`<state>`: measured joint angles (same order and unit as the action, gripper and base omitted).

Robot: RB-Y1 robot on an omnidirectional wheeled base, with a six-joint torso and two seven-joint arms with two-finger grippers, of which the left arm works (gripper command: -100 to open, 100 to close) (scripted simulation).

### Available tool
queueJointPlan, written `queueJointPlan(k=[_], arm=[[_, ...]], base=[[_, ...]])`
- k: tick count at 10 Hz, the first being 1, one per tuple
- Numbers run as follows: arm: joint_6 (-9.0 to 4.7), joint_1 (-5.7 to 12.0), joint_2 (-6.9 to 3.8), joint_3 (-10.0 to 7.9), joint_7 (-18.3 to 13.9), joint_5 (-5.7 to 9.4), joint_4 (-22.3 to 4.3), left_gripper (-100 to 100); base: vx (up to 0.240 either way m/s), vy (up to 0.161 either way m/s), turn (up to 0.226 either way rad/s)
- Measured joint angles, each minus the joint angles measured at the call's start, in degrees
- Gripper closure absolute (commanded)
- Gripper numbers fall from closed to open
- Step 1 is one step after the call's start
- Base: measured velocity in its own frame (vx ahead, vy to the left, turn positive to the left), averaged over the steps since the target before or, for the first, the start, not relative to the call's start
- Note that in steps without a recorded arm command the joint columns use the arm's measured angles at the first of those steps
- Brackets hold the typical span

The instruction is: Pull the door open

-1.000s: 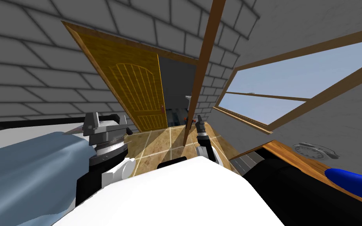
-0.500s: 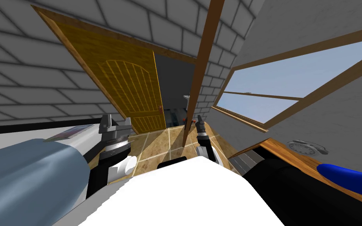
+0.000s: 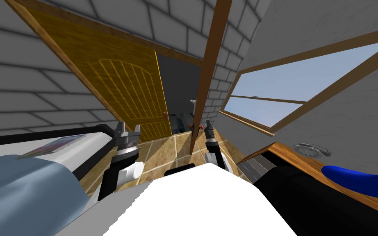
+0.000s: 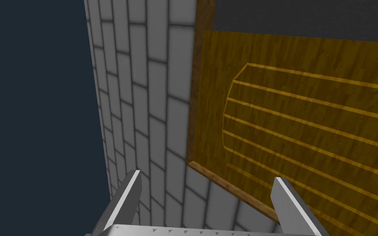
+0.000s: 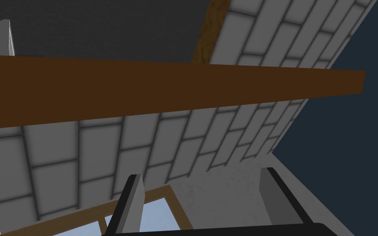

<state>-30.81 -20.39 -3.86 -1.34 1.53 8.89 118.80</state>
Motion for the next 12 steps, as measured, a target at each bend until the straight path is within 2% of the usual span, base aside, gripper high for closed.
queueJointPlan(k=[1,3,6,9,12], arm=[[0.14,0.52,-0.18,-0.2,0.0,0.09,-1.0,-100],[-0.64,1.19,-1.13,-0.64,-0.1,0.41,-4.4,-100],[-0.19,3.92,-2.75,-2.25,-0.5,1.23,-9.3,-100],[0.61,5.26,-3.8,-3.24,-0.7,1.8,-12.2,-100],[0.3,6.44,-4.55,-3.8,-0.8,2.1,-15.5,-100]], base=[[0.05,-0.002,-0.088],[0.066,0.0,-0.095],[0.066,0.002,-0.094],[0.038,0.001,-0.047],[0.042,-0.002,-0.088]])
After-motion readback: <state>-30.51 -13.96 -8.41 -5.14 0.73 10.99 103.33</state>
